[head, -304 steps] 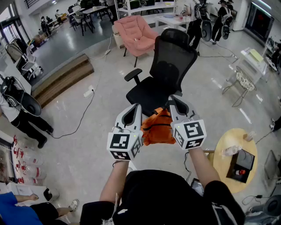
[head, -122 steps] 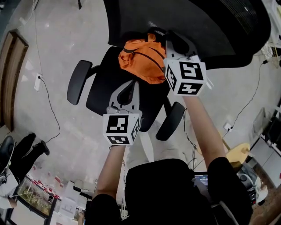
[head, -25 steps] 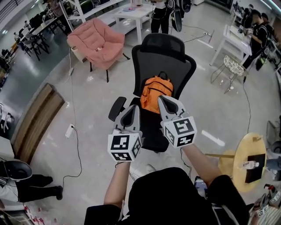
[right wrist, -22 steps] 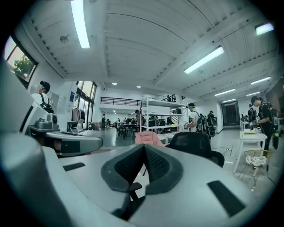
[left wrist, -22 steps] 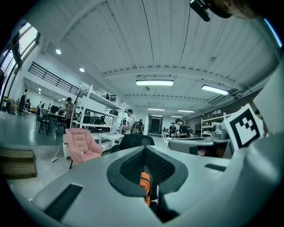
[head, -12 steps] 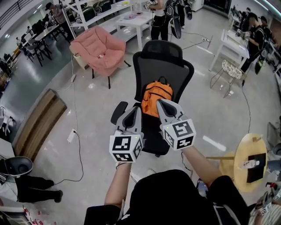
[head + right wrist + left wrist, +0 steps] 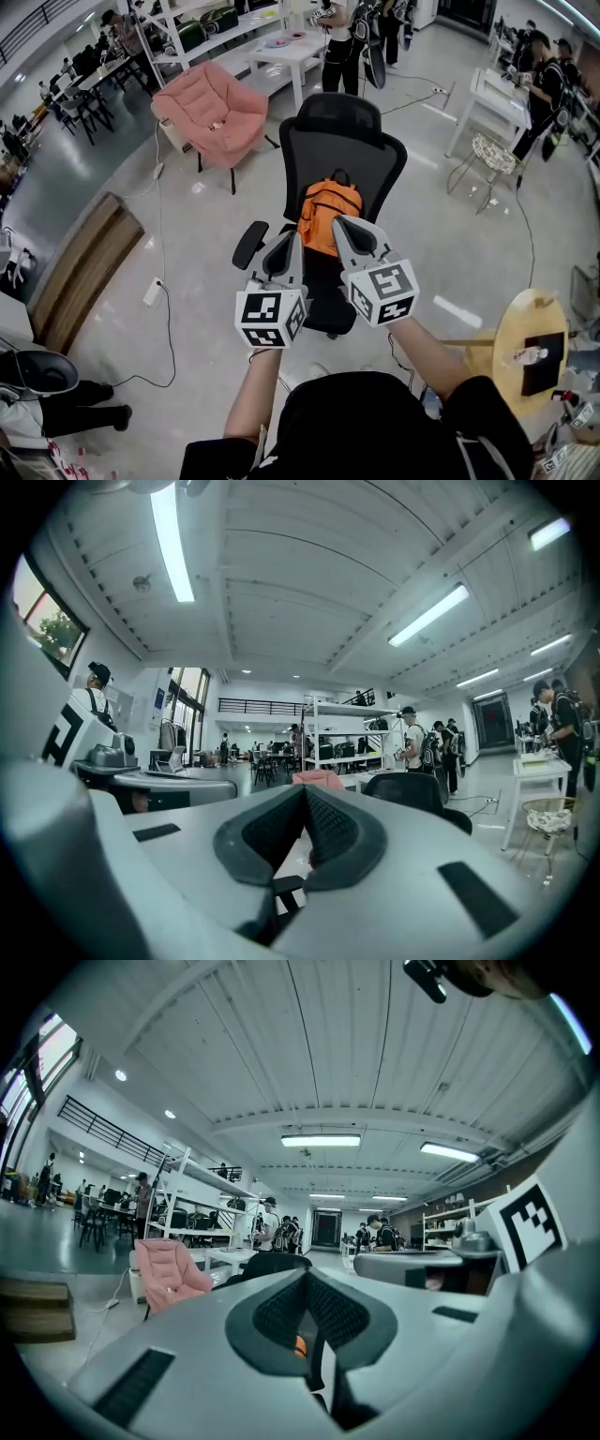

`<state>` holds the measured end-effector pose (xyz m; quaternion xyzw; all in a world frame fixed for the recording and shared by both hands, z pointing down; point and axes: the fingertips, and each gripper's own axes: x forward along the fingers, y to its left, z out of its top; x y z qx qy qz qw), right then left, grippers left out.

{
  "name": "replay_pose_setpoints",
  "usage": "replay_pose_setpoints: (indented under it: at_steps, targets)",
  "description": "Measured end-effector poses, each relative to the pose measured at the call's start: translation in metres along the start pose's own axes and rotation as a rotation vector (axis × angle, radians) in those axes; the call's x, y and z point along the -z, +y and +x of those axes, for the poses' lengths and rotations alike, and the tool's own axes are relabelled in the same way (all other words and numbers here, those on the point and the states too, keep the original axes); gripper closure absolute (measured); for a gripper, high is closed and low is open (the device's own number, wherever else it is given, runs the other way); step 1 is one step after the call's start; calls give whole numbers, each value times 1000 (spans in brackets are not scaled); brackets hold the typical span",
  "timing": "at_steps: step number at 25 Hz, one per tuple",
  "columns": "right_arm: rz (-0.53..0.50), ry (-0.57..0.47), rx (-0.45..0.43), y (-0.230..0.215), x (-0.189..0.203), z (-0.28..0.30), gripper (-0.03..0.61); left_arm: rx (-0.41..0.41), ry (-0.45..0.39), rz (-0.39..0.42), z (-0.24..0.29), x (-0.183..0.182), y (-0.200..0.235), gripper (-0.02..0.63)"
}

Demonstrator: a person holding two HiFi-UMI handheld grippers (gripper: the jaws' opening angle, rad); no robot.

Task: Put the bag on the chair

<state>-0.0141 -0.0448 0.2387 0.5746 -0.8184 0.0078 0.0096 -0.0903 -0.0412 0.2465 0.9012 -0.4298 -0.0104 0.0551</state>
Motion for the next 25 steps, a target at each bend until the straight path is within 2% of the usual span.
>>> replay_pose_setpoints:
  at_steps: [11,25]
  targets:
    - [-8,-7,-30,-14,-10,-32,578,-25,-11,5,-8,-7,-37,603]
    - [-3,-11,-46,-19,-11,-50,578,-51,-24,16,-17,-10,-57,603]
